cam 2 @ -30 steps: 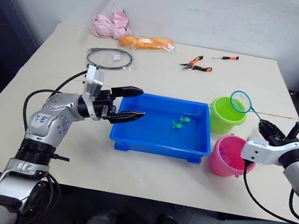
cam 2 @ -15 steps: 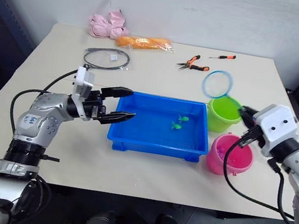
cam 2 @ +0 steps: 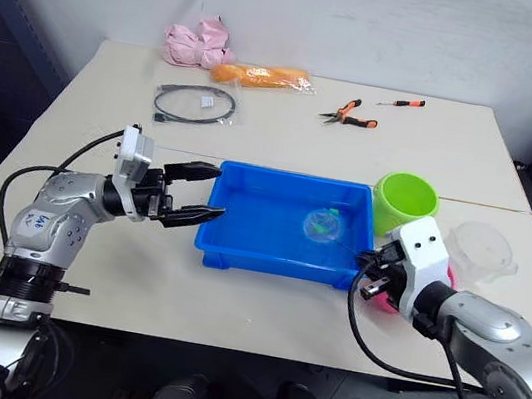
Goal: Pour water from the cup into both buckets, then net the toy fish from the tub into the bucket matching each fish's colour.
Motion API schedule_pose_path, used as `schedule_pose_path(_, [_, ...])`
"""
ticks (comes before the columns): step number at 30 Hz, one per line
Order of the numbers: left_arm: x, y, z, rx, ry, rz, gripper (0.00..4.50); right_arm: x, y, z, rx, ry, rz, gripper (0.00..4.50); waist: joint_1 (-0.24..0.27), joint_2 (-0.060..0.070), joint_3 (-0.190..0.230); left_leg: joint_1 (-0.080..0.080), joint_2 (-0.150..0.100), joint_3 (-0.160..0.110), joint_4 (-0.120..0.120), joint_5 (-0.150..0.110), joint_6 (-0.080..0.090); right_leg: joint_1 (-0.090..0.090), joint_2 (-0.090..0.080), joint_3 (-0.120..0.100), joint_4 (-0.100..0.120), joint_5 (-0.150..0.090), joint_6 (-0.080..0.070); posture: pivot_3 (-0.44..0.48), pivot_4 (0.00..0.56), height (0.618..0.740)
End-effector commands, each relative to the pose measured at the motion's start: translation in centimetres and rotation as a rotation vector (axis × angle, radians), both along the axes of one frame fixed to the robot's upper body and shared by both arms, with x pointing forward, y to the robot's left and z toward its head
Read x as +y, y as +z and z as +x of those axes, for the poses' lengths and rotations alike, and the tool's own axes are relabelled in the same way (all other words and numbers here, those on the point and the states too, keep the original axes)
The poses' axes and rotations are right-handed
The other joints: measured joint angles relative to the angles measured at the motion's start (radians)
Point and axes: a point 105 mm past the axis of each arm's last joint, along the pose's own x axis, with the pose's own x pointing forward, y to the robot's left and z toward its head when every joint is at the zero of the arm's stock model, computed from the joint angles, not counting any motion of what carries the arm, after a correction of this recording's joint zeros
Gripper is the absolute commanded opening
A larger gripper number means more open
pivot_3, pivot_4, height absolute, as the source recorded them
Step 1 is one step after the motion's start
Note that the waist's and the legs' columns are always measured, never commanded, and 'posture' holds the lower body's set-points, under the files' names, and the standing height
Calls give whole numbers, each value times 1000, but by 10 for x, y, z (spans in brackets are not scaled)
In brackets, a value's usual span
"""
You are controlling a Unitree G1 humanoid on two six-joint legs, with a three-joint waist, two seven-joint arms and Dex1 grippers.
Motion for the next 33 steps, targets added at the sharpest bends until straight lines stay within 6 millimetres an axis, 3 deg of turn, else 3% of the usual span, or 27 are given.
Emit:
schedule_pose_path(1, [0, 10, -3, -48, -2, 5, 4470, -5, 23, 9, -168, 39, -186, 0, 0, 0, 0, 0, 0, 0, 0, 0, 0, 0, 0, 0, 0, 0, 0, 0, 150, 740])
schedule_pose_path(7, [-3, 7, -4, -48, -13, 17, 4470, -3, 13, 16, -256, 158, -469, 0, 0, 0, 0, 0, 0, 1, 0, 0, 0, 0, 2, 0, -1, 0, 0, 0, 150, 740])
schedule_pose_path(10, [-3, 6, -4, -49, -13, 20, 4470, -10, 11, 24, -326, 194, -692, 0, 0, 0, 0, -1, 0, 2, 0, 0, 0, -1, 2, -1, -1, 0, 1, 0, 150, 740])
schedule_pose_path(15, [-3, 4, -4, -52, -13, 33, 4470, -13, 12, 38, -407, 227, -860, 0, -3, 0, 0, -1, -1, 2, 0, 1, 0, -1, 2, -1, -2, 0, 1, 0, 150, 740])
schedule_pose_path(22, [0, 2, -4, -52, -7, 37, 4470, 1, 3, 41, -400, 312, -868, 0, -7, 0, 0, -1, 0, 1, 0, 1, -1, -1, 3, -2, -1, 0, 1, 0, 150, 740])
schedule_pose_path(29, [3, 0, -4, -51, 3, 37, 4470, 2, -10, 38, -312, 351, -888, 0, -10, 0, 0, -1, 0, 1, 0, 1, -1, -1, 3, -2, -1, 0, 1, 0, 150, 740])
schedule_pose_path(33, [4, -1, -4, -51, 5, 35, 4470, 10, -18, 31, -242, 375, -808, 0, -11, 0, 0, -1, 0, 1, 0, 1, -1, -1, 3, -2, 0, 0, 1, 0, 150, 740])
